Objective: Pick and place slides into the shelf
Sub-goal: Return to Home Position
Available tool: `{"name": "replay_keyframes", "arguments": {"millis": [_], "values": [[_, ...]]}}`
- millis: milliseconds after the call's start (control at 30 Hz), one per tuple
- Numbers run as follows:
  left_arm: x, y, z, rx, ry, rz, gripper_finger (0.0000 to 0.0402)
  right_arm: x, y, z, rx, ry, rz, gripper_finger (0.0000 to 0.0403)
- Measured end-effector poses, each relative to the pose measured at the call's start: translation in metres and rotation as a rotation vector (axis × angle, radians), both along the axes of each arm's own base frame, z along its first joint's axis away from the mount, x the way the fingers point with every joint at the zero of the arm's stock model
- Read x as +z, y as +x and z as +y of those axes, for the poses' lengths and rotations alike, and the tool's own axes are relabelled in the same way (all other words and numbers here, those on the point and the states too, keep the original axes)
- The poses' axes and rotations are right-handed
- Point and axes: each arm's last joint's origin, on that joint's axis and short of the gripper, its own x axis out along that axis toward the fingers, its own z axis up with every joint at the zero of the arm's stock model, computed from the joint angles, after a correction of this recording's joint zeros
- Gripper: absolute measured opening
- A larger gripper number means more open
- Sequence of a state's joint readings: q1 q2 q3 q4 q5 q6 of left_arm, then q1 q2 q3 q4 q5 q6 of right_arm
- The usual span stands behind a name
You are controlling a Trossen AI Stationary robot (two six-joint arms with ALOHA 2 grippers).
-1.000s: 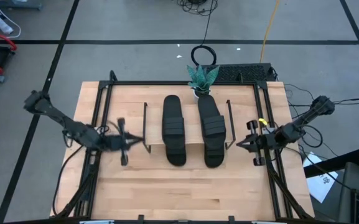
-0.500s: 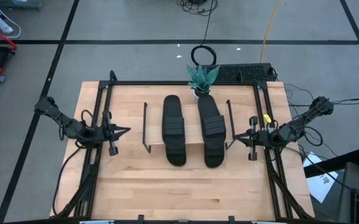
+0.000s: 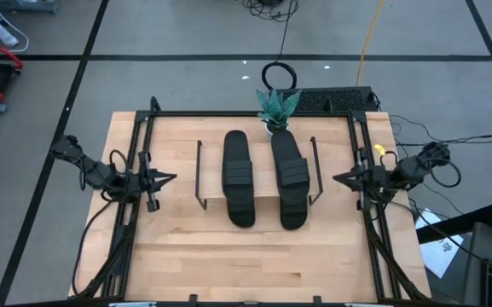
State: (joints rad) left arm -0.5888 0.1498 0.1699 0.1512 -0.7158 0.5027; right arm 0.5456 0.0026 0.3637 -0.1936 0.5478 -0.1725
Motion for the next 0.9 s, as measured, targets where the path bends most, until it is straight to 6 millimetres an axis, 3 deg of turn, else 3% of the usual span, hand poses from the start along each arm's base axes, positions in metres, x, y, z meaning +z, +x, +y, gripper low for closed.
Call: {"name": "replay_keyframes", "arguments": {"millis": [233,633,900], "values": [[0.001,0.001,0.001,-0.014,0.004,-0.007,0.0000,-0.006,-0.001,-0.007,-0.154,0.032,0.079,0.0000],[-0.008,0.006,0.011,0.027,-0.085,0.050,0.0000,0.021,-0.011,-0.020,-0.260,0.153,-0.016,0.0000],[-0.011,0.008,0.006,-0.189,-0.026,0.080,0.0000,-0.027,0.013,-0.004,-0.003,0.015,0.088,0.0000]]}}
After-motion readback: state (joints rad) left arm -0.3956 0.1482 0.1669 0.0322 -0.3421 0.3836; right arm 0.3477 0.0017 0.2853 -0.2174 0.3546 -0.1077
